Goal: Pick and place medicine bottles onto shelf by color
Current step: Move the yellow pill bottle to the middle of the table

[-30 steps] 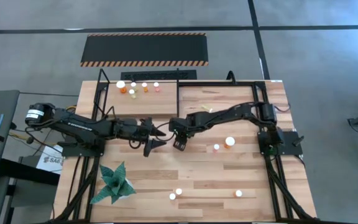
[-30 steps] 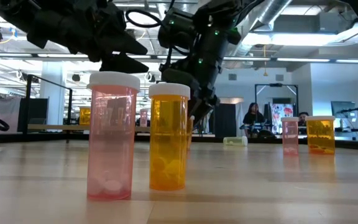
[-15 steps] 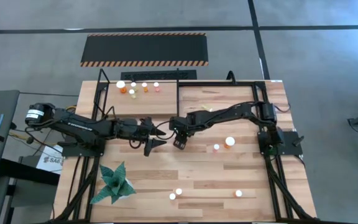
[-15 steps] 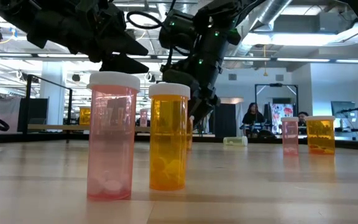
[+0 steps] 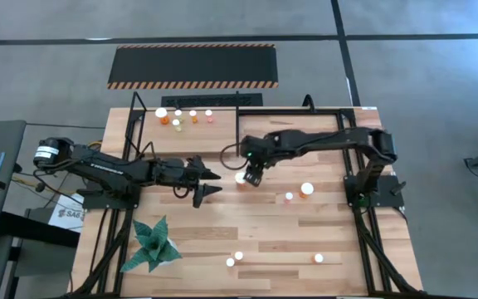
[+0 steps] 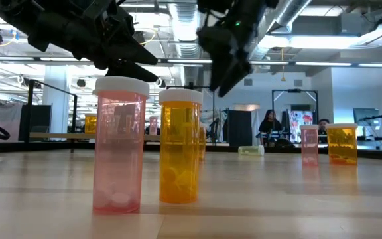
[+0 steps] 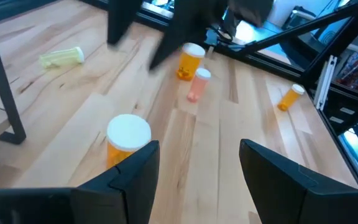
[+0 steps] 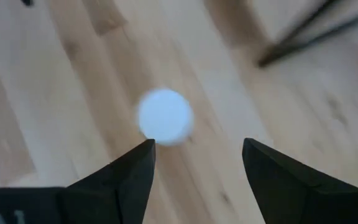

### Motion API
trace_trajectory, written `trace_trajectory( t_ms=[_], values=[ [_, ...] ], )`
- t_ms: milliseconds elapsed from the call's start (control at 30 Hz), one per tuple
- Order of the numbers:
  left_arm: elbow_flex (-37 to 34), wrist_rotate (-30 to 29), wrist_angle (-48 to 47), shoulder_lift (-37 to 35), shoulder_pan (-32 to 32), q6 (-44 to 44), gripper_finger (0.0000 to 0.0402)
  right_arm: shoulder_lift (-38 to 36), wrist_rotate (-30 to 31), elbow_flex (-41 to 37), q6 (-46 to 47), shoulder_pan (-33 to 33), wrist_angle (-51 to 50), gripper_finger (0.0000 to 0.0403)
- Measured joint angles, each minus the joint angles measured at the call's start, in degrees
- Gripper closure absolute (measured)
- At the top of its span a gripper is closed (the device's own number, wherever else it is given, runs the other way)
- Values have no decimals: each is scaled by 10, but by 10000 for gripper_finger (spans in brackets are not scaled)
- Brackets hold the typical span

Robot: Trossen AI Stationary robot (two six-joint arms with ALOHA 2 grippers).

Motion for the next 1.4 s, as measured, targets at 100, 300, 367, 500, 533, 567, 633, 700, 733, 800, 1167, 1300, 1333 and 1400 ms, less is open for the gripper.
trace_trajectory(
  t_ms=[100, 300, 367, 500, 533, 567, 633, 700, 733, 800, 1167, 1300, 1333, 1400],
  values=[
    [0, -2, 0, 0, 0, 0, 191, -24, 76, -1, -1, -12, -48, 137],
    [0, -12, 2, 0, 0, 0, 191, -34, 150, -76, 0, -70, -90, 137],
    [0, -12, 2, 0, 0, 0, 191, -35, 149, -113, 4, -97, -67, 137],
    [0, -12, 2, 0, 0, 0, 191, -34, 121, -171, 5, -152, -6, 137],
    [0, -12, 2, 0, 0, 0, 191, -34, 116, -179, 5, -164, 8, 137],
    [0, -12, 2, 0, 0, 0, 191, -34, 110, -184, 5, -175, 20, 137],
    [0, -13, 2, 0, 0, 0, 191, -34, 77, -192, 5, -200, 37, 137],
    [0, -13, 2, 0, 0, 0, 191, -34, 43, -202, 1, -219, 54, 137],
    [0, -13, 2, 0, 0, 0, 191, -34, 34, -205, 1, -227, 60, 137],
    [0, -14, 2, 0, 0, 0, 191, -34, 32, -205, 1, -238, 65, 137],
    [0, -14, 2, 0, 0, 0, 191, 3, -2, -204, -15, -234, 99, 137],
    [0, -14, 0, 0, 0, 0, 191, 42, -1, -204, -20, -236, 100, 137],
    [0, -14, 0, 0, 0, 0, 191, 46, 1, -203, -23, -236, 101, 138],
    [0, -15, 0, 0, 1, 0, 191, 55, 1, -201, -29, -236, 103, 138]
  ],
)
